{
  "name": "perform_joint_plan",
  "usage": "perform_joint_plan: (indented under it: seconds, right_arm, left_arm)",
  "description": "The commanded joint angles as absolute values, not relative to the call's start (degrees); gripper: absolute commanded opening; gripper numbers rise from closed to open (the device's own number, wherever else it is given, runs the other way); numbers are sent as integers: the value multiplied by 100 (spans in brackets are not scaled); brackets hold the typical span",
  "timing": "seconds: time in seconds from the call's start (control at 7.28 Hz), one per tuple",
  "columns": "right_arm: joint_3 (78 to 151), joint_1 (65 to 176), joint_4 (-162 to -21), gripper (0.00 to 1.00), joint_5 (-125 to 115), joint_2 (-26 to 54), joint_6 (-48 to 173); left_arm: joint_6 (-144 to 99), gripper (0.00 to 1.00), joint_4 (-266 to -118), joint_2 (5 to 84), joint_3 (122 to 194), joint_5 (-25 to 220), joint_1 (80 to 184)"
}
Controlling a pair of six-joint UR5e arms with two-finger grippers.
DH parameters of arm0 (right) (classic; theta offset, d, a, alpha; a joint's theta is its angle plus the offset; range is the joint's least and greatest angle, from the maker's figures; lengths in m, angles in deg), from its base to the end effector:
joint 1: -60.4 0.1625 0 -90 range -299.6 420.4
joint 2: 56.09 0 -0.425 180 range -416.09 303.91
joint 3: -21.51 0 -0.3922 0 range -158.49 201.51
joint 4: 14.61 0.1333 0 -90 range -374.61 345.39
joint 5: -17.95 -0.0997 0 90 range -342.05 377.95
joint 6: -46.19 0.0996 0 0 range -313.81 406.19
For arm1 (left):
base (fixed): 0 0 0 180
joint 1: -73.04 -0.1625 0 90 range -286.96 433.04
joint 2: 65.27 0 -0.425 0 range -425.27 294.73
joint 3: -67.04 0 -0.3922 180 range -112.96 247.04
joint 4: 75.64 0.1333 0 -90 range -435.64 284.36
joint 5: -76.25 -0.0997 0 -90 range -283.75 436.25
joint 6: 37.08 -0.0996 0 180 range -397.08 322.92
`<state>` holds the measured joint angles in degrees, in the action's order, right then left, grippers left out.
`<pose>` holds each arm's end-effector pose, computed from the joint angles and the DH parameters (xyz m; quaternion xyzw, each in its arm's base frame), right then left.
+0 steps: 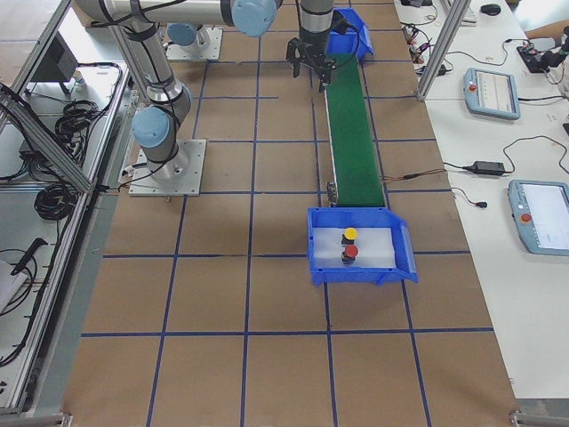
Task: Transport two buttons from left to right
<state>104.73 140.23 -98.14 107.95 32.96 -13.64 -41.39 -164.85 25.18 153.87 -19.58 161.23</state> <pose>0.0437 -0.5115 0.5266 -0.4199 0.9075 0.0046 0.0032 -0.1073 -0.5043 0.5133 0.0202 0.9980 -0.0278 0.0524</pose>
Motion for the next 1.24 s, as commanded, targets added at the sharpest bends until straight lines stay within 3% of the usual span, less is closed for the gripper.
perform_joint_plan:
  seconds: [0.0,0.55,1.1]
  right_arm:
    - [10193,14896,-10125,100,10969,2865,-65]
    - [10166,15383,-10347,100,11006,2794,3406]
    - [10166,15181,-10338,100,10787,2846,4887]
  left_arm:
    - [-4139,100,-16485,2517,15388,-1955,16119]
    - [-4139,100,-16485,2517,15397,-1955,16110]
    - [-4139,100,-16485,2508,15361,-1955,16101]
